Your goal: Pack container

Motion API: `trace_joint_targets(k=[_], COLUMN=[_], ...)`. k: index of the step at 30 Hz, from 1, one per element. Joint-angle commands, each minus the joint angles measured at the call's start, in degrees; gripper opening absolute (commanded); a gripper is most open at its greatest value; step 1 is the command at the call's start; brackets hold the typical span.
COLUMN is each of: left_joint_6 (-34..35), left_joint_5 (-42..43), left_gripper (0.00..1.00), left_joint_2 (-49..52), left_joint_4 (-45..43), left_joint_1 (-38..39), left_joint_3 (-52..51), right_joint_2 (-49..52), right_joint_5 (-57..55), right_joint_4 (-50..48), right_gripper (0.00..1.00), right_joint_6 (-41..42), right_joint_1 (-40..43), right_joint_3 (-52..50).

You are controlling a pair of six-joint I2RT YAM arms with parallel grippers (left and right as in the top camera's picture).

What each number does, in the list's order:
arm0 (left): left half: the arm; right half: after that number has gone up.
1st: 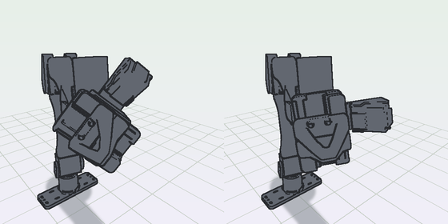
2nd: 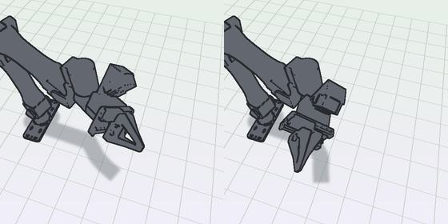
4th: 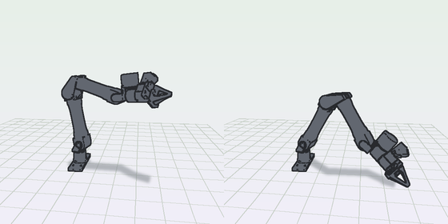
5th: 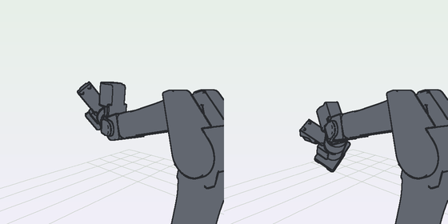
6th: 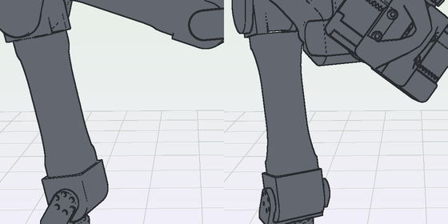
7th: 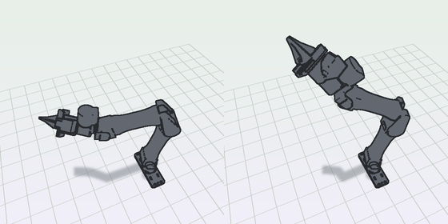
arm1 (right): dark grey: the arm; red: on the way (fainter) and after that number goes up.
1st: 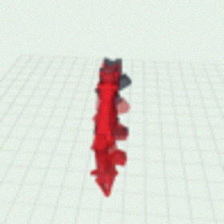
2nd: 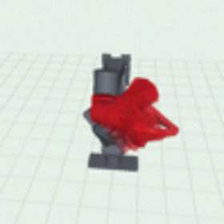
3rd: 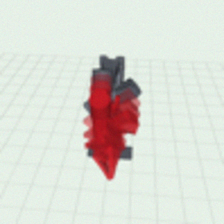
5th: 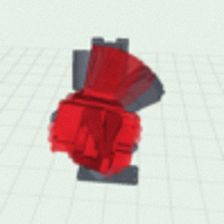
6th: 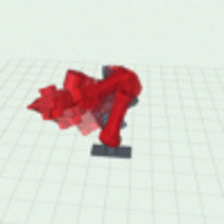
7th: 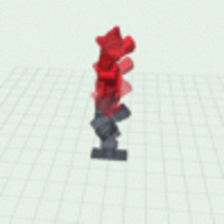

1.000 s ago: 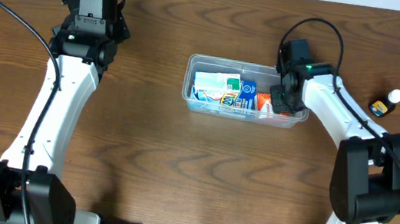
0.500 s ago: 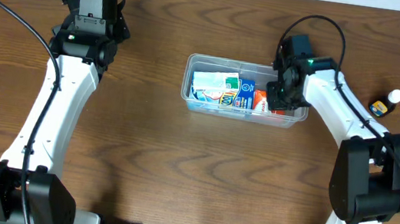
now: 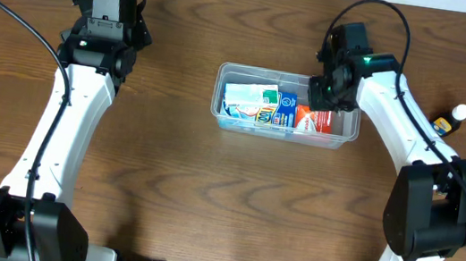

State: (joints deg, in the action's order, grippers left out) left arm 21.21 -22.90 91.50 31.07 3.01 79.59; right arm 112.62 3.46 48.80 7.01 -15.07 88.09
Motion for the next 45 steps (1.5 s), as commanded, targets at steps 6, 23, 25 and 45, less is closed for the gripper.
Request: trace_joint_targets(k=[6, 23, 25, 45], left_joint_6=[0.7, 0.7, 0.7, 0.7], left_joint_5=[-0.7, -0.7, -0.7, -0.7], left_gripper=[0.98, 0.98, 0.98, 0.98], left_joint_2=[0.1, 0.1, 0.1, 0.1], left_joint_4=[0.0, 0.0, 0.0, 0.0], left_joint_1=[-0.2, -0.2, -0.2, -0.2], left_joint_3=[0.2, 0.2, 0.2, 0.2], right_joint_2=[3.8, 4.8, 4.8, 7.7], right_joint_5=[0.2, -2.0, -2.0, -1.4], right_joint_4=[-4.3, -5.4, -5.8, -4.2], right_gripper=[0.01, 0.01, 0.01, 0.01], right_joint_6=[0.7, 0.7, 0.7, 1.1], right_joint_1=[-0.4, -0.4, -0.4, -0.4], right_joint_3=[1.0, 0.8, 0.3, -0.5])
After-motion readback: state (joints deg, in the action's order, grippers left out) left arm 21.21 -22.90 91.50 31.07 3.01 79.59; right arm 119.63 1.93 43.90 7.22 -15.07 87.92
